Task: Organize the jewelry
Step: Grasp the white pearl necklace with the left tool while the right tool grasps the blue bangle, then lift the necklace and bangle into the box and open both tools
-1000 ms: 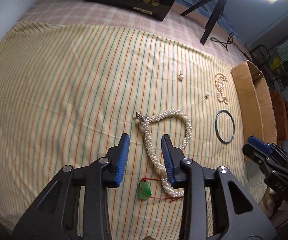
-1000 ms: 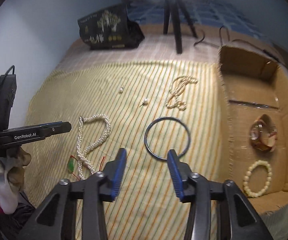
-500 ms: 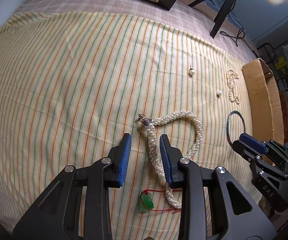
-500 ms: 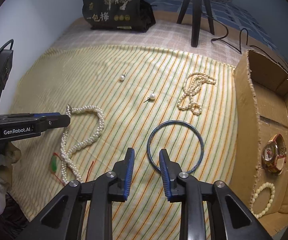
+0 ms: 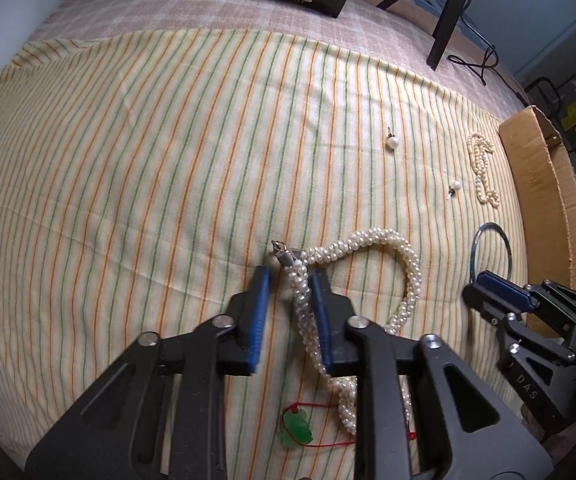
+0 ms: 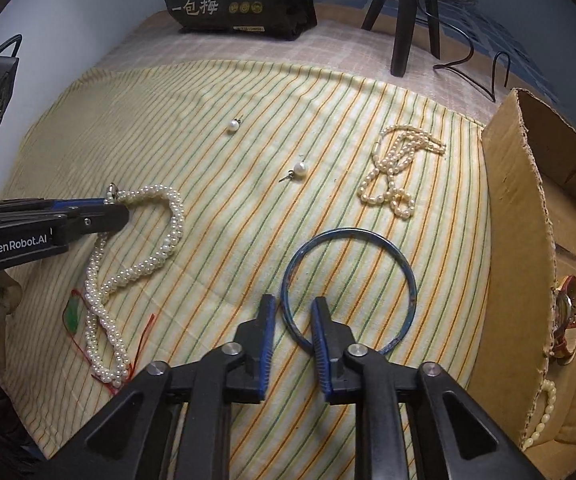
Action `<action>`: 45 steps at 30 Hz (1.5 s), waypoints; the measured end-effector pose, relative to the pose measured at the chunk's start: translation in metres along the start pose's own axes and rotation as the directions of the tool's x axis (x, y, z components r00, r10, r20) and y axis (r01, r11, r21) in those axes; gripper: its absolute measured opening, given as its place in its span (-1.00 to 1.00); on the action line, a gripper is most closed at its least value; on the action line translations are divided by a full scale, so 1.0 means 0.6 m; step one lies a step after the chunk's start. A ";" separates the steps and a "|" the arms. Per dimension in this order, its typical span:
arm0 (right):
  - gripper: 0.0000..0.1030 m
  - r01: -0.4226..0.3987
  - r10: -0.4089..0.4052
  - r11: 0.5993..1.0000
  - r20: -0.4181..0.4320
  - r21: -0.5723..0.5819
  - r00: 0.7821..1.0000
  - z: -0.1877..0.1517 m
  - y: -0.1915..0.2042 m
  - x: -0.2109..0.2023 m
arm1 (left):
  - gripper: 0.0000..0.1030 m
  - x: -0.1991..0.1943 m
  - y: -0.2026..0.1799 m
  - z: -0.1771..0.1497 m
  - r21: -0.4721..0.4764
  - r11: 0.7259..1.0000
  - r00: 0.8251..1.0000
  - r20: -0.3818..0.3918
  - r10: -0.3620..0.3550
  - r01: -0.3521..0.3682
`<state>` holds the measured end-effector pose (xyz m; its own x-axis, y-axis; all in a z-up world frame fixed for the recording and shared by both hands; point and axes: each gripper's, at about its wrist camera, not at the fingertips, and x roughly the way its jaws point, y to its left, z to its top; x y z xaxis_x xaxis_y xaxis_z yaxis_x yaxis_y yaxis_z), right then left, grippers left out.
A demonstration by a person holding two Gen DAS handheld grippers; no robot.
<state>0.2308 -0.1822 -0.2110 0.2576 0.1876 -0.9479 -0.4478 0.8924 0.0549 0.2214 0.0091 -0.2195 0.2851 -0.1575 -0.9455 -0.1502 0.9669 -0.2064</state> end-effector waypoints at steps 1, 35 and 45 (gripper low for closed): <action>-0.83 0.005 -0.005 1.000 0.001 -0.002 1.000 0.001 0.000 0.000 | -0.76 0.001 0.002 0.001 -0.006 1.000 1.000 0.002 -0.003 0.003; -0.99 -0.154 0.120 0.980 0.241 0.128 0.963 -0.008 -0.061 -0.156 | -0.88 -0.208 -0.058 0.010 0.047 0.947 0.931 0.174 -0.320 0.317; -0.99 -0.139 0.088 0.980 0.320 0.143 0.944 -0.014 -0.090 -0.220 | -0.88 -0.256 -0.089 0.015 0.106 0.935 0.911 0.214 -0.353 0.337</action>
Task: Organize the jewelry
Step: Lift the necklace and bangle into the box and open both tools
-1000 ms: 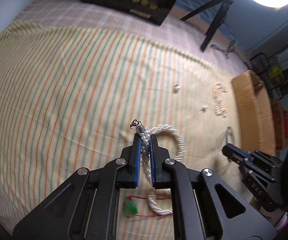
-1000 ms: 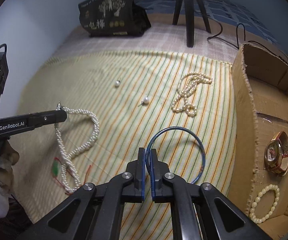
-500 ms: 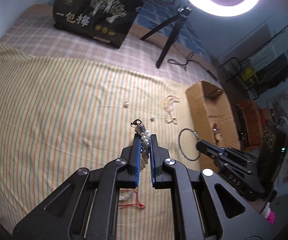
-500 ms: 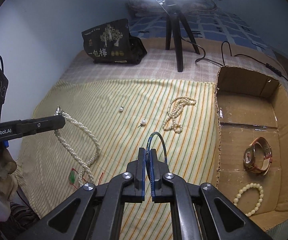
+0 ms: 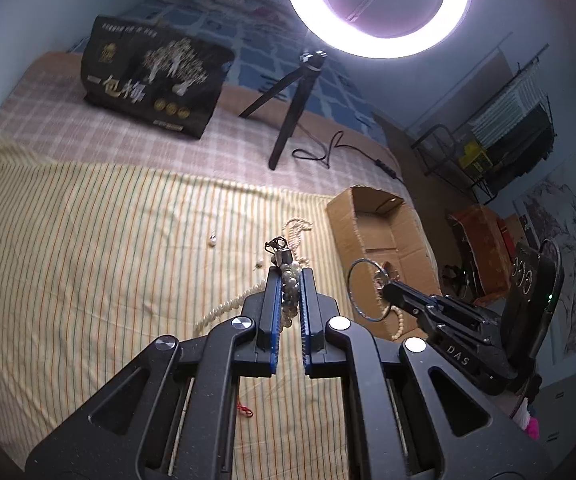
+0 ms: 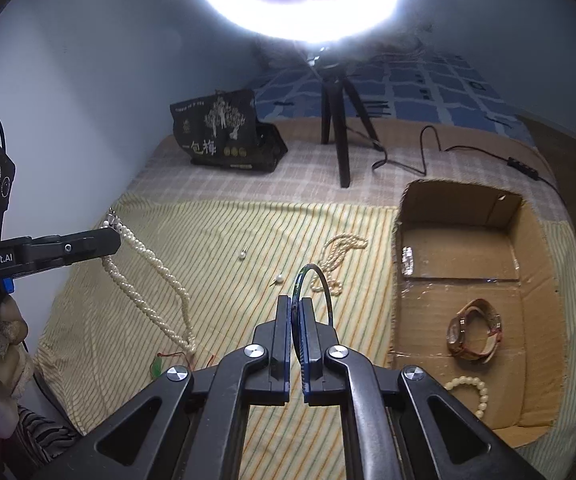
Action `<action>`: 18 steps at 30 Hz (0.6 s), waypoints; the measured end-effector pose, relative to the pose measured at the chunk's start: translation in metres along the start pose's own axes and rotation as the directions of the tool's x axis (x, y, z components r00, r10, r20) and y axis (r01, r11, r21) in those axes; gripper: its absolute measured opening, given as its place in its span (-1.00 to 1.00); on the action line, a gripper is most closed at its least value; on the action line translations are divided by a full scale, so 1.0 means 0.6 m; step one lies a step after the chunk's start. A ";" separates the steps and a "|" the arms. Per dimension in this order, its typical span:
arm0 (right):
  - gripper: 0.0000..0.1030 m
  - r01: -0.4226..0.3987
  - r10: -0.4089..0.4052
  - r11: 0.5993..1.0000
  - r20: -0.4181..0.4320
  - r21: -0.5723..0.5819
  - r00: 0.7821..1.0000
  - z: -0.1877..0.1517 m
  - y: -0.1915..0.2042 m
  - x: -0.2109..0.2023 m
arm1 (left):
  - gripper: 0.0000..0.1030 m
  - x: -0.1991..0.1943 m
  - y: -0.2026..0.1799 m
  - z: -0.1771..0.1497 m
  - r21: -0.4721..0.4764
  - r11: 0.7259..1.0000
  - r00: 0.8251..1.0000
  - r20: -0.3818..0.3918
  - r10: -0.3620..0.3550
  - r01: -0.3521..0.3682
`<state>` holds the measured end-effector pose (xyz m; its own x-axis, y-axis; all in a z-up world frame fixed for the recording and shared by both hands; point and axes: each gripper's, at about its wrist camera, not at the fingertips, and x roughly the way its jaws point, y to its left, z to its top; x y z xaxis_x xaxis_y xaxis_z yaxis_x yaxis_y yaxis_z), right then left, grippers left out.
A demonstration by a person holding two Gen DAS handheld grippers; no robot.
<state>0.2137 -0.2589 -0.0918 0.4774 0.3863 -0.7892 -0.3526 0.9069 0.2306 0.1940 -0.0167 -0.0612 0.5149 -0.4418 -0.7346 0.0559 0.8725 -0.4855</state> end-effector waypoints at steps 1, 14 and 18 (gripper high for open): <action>-0.99 0.001 -0.001 1.000 0.008 0.002 1.000 0.002 -0.004 -0.006 | -0.88 -0.002 -0.009 0.004 0.010 1.000 1.000 0.004 -0.003 0.003; -0.99 0.057 -0.063 0.997 0.091 0.061 0.994 0.016 -0.107 -0.104 | -0.88 0.008 -0.135 0.065 0.131 0.991 0.999 0.026 -0.032 0.029; -0.99 0.079 -0.086 0.994 0.098 0.073 0.991 0.012 -0.137 -0.123 | -0.88 0.022 -0.182 0.086 0.168 0.985 0.998 0.025 -0.054 0.049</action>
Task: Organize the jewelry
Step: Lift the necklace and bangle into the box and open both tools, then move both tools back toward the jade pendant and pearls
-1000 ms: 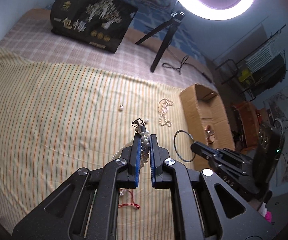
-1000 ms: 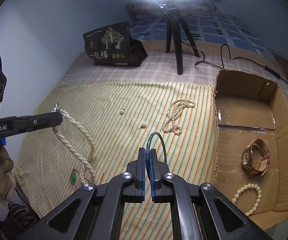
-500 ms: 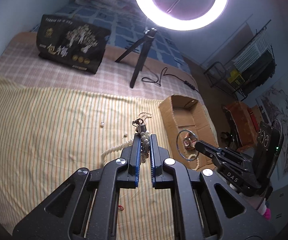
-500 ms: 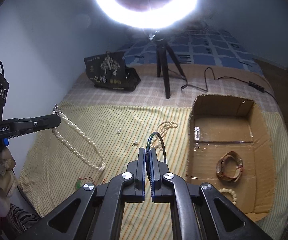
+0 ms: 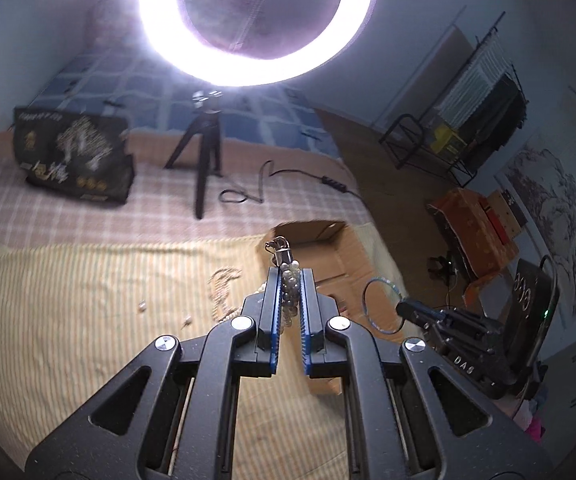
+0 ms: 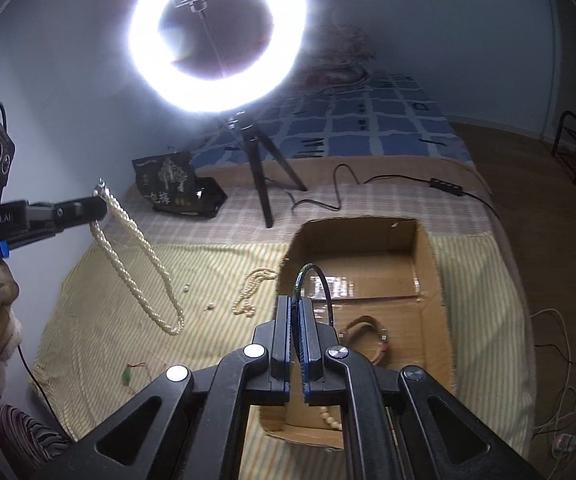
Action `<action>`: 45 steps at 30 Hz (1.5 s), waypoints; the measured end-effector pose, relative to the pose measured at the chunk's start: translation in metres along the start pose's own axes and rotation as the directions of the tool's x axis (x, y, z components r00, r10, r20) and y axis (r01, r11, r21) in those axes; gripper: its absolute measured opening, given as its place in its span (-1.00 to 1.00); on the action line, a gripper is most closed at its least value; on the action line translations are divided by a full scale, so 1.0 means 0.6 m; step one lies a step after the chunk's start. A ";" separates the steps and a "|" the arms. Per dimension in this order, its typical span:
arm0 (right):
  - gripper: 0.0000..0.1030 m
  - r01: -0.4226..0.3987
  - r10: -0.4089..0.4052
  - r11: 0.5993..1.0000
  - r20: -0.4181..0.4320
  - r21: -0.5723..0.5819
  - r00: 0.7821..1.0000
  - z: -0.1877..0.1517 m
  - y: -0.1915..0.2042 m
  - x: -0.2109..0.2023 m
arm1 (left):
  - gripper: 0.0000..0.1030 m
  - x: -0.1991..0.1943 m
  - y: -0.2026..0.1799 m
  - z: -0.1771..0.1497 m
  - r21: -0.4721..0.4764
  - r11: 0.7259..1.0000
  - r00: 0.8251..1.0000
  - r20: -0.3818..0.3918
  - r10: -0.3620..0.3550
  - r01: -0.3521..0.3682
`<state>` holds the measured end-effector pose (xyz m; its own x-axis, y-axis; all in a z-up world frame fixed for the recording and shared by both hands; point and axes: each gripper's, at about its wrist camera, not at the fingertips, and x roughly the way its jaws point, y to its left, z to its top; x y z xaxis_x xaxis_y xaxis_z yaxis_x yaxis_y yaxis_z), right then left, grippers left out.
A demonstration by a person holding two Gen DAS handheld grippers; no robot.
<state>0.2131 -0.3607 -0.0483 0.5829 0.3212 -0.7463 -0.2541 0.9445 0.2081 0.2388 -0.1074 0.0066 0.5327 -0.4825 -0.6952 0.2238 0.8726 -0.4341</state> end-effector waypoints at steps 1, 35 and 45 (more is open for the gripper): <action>-0.99 0.007 -0.007 1.000 0.002 0.003 1.000 0.000 -0.010 -0.004 | -0.88 0.004 -0.011 0.007 0.010 1.000 1.000 0.002 -0.004 0.004; 0.15 0.045 -0.047 0.994 0.013 0.095 0.999 -0.042 -0.133 -0.023 | -0.18 0.199 -0.139 0.056 0.117 0.992 0.995 -0.083 0.064 -0.054; 0.76 0.091 -0.094 0.991 0.024 0.096 0.995 -0.043 -0.123 -0.023 | 0.09 0.197 -0.121 0.044 0.129 0.987 0.991 -0.087 0.105 -0.093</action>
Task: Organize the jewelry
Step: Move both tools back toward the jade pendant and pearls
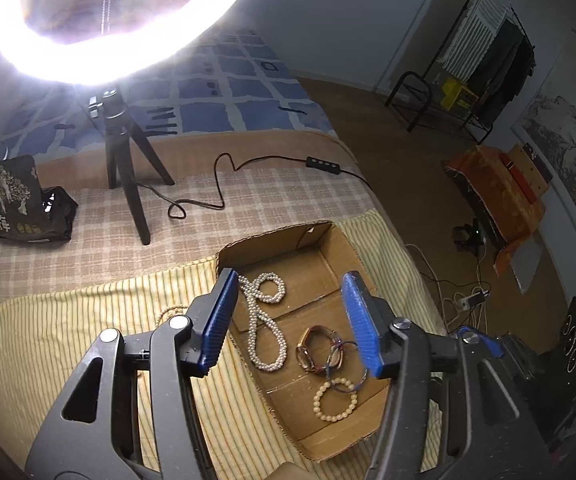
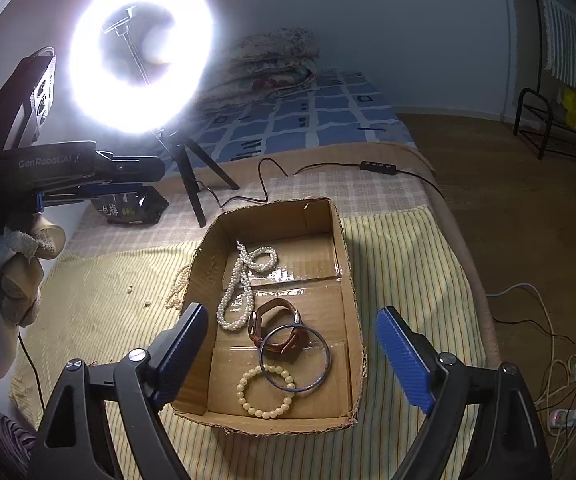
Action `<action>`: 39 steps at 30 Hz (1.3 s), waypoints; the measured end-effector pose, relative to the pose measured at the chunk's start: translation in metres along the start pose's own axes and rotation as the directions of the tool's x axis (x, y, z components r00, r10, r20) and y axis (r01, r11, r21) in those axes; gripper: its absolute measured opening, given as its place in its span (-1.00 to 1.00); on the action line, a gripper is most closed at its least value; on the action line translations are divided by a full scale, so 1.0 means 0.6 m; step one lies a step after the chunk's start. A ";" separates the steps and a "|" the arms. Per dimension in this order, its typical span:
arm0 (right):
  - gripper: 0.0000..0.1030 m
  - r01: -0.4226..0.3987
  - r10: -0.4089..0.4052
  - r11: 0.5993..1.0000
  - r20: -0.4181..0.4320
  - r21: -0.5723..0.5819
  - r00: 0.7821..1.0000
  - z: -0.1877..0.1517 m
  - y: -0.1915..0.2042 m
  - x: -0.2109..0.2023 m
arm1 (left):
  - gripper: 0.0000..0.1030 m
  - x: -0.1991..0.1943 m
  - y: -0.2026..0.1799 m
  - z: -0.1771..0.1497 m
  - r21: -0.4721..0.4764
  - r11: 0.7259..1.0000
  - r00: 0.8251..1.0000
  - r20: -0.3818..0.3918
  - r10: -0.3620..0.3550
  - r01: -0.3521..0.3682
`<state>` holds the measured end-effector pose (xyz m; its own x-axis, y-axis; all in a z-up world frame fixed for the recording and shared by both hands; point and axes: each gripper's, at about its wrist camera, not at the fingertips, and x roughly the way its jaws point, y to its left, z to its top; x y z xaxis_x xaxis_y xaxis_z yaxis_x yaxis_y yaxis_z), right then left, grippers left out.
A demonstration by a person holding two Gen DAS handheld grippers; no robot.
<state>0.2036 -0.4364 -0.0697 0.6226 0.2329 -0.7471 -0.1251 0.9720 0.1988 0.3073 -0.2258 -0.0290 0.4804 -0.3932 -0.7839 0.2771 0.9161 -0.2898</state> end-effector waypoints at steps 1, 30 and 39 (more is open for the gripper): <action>0.78 0.005 -0.005 1.000 -0.001 -0.001 1.000 0.000 0.002 0.001 | 0.10 0.000 0.003 -0.001 -0.002 1.000 1.000 -0.004 0.001 -0.001; 0.99 -0.018 0.020 0.999 0.052 -0.047 0.998 0.010 0.126 -0.015 | 0.37 -0.174 0.236 -0.132 -0.049 0.981 0.981 0.048 0.189 -0.186; 1.00 -0.070 0.075 0.992 0.053 -0.102 0.996 -0.004 0.198 -0.005 | 0.37 -0.209 0.299 -0.213 -0.111 0.972 0.977 0.030 0.213 -0.209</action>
<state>0.1852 -0.3218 -0.0456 0.6516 0.3034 -0.6952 -0.2465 0.9515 0.1842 0.1906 -0.0023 -0.0526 0.5533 -0.1912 -0.8107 0.0767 0.9809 -0.1790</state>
